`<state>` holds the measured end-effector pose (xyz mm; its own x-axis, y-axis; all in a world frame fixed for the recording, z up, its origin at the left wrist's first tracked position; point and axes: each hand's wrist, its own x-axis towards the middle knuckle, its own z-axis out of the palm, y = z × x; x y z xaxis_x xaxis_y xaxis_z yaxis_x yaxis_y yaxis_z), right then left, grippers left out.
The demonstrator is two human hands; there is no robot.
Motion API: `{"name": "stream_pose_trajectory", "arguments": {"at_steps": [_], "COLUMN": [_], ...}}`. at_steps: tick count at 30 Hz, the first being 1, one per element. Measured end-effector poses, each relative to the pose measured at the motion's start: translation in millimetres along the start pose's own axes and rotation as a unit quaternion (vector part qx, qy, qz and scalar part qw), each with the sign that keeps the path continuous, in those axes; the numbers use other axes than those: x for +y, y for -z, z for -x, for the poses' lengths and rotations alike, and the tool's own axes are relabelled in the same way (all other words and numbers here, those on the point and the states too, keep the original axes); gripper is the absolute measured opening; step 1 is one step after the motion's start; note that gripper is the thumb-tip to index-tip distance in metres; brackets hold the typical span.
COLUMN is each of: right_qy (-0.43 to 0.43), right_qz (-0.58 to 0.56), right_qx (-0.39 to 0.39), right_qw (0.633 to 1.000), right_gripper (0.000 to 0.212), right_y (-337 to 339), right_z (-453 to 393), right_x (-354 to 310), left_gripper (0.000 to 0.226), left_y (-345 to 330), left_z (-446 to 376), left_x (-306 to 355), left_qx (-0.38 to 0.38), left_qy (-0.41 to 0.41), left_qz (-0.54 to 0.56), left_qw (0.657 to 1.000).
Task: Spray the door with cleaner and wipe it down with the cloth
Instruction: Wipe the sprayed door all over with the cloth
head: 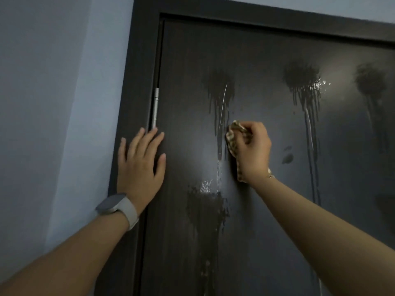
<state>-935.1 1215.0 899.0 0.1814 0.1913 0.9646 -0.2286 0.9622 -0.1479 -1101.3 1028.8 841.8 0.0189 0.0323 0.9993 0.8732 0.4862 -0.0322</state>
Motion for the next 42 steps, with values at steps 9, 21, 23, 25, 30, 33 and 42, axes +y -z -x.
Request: {"name": "stream_pose_trajectory", "arguments": {"at_steps": [9,21,23,25,30,33,42], "right_qy": [0.308,0.306,0.244,0.201,0.296,0.229,0.284], "right_qz": [0.155,0.144,0.166,0.168,0.162,0.189,0.225], "right_qx": [-0.148,-0.112,-0.018,0.038,-0.086,-0.018,-0.088], "right_qw": [0.927,0.935,0.955,0.964,0.937,0.955,0.928], "right_gripper": [0.024,0.01,0.019,0.021,0.008,0.017,0.007], "right_y": [4.6,-10.5,-12.6,-24.2,-27.4,-27.9,-21.8], "right_z": [31.9,-9.2,-36.8,-39.7,-1.7,-41.6,2.5], "right_x": [25.9,7.6,10.3,9.1,-1.5,-1.3,-8.3], "left_gripper": [0.055,0.056,0.056,0.057,0.056,0.055,0.057], "left_y": [-8.3,-11.2,-11.1,-11.3,-10.8,-11.3,-10.6], "left_z": [0.4,0.6,1.2,1.7,2.0,0.9,1.7], "left_x": [-1.9,-1.9,-2.0,-1.6,-0.9,-1.3,-0.1], "left_qx": [0.029,0.049,0.05,0.052,0.053,0.054,0.047], "left_qy": [0.033,0.024,0.023,0.026,0.023,0.02,0.024], "left_qz": [-0.071,-0.089,-0.087,-0.085,-0.089,-0.086,-0.086], "left_qw": [0.996,0.995,0.995,0.995,0.994,0.995,0.995]}}
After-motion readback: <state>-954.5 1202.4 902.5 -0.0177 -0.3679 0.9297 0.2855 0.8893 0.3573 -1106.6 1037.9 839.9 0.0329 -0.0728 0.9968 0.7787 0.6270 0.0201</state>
